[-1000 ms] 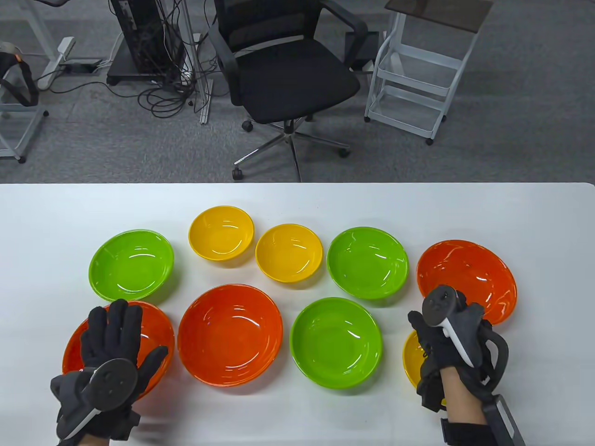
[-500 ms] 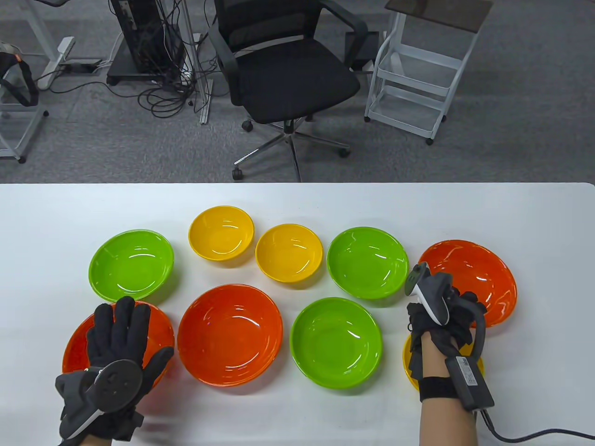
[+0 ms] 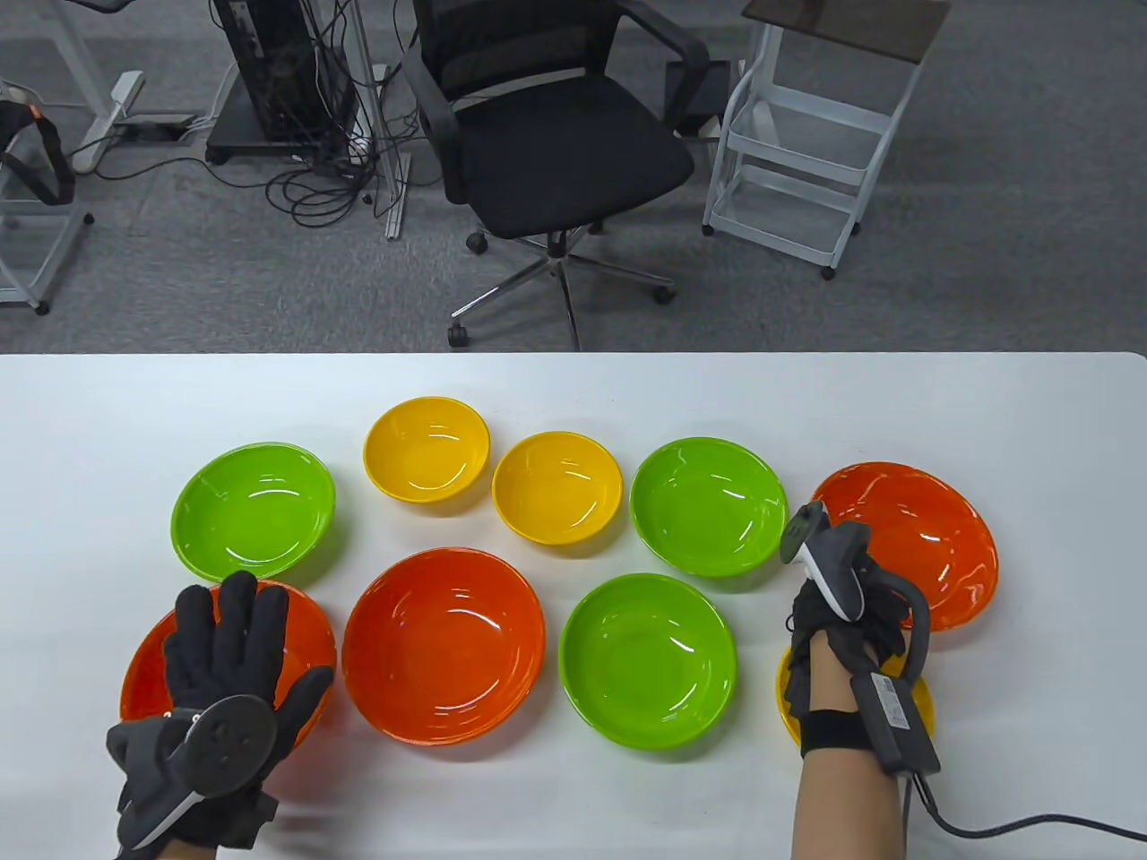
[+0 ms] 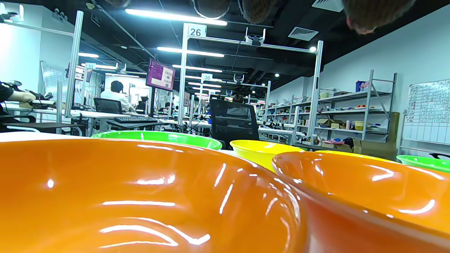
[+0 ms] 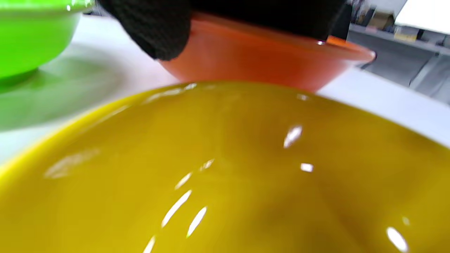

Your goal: Nest bowls by color group

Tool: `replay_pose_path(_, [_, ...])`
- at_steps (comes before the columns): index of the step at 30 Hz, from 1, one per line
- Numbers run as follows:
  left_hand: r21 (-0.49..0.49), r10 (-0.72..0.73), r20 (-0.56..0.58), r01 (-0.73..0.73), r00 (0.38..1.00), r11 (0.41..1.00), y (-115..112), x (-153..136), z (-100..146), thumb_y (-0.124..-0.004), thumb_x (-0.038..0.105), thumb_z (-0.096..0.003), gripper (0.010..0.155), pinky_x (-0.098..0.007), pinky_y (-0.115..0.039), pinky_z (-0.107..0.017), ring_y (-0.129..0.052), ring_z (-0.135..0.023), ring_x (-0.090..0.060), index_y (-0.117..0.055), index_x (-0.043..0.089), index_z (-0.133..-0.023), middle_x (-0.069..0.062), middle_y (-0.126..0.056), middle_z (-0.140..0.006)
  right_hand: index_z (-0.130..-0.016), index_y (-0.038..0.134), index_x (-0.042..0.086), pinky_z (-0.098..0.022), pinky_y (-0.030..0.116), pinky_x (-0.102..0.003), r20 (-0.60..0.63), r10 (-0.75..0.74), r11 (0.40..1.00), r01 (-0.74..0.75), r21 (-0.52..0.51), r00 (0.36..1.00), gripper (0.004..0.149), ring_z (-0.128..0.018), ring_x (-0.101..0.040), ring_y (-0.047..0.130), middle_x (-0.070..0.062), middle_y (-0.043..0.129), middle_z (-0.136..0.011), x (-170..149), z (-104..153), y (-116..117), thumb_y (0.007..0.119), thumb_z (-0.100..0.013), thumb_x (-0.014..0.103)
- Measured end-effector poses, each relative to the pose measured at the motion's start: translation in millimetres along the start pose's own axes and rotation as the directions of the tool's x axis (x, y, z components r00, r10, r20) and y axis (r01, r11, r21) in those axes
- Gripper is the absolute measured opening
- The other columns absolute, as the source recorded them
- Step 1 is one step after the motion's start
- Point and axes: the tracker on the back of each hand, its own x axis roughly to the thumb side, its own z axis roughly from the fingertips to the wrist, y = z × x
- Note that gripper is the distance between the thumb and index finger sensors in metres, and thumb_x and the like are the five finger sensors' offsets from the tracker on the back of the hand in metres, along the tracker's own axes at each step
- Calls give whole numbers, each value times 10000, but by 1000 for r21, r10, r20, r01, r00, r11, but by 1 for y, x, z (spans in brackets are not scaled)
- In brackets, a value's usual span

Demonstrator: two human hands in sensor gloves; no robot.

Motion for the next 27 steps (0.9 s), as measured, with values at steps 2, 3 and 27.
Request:
replay_pose_path(2, [20,-27,-4,27,1000,999,1,1,1,-617,589,-512,823,-713,-397,-750,-258,-1065,-598,-379,156,-1171,-247,-338,-1241,-992,672,295,-726,744,-498,-2,13,995,-13,-96,1000,455,-907,-212,921,47,845,-982,-6,2,-4,771,-548,319])
replay_pose_path(3, [33,-42,-2,42,999,999,3,2,2,-617,582,-516,816,-713,-397,-750,-254,-1064,-597,-378,157,-1170,-247,-335,-1241,-988,673,298,-725,746,-494,7,-2,995,3,-99,1000,457,-899,-201,928,55,851,-974,-11,3,-8,770,-542,317])
replay_pose_path(27, [64,114,377,-149,919,987,19,70,26,-685,630,-475,892,-636,-513,-846,-489,-1178,-461,-293,223,-1164,-93,-368,-1280,-917,657,470,-782,689,-435,809,277,724,441,-531,519,471,-970,-122,867,202,867,-903,31,259,-49,694,-466,335])
